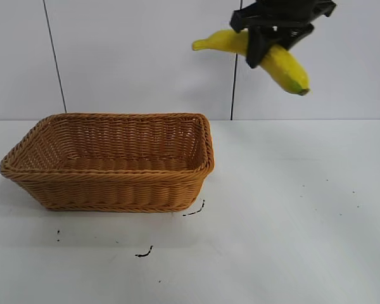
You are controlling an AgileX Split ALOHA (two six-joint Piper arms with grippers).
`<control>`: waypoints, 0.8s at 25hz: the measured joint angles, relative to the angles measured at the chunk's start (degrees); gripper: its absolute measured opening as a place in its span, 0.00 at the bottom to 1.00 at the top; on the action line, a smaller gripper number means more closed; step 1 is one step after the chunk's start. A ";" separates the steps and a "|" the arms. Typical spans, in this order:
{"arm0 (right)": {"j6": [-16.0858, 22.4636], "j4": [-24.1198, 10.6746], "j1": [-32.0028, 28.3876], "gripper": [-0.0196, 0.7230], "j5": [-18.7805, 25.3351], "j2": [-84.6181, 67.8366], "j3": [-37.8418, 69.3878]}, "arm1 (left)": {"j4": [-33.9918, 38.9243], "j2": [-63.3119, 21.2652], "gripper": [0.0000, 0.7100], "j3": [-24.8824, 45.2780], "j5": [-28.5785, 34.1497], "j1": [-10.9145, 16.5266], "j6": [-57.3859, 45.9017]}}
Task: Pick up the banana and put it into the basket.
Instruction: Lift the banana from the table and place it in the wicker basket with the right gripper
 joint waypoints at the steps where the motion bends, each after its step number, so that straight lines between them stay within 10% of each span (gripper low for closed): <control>1: -1.36 -0.64 1.78 0.43 -0.47 1.81 -2.85 | 0.00 0.00 0.97 0.00 0.00 0.00 0.00; 8: -13.09 -2.31 13.04 0.43 -7.08 9.76 -10.01 | 0.00 0.00 0.97 0.00 0.00 0.00 0.00; 20: -16.26 -2.19 15.68 0.43 -7.92 16.27 -10.01 | 0.00 0.00 0.97 0.00 0.00 0.00 0.00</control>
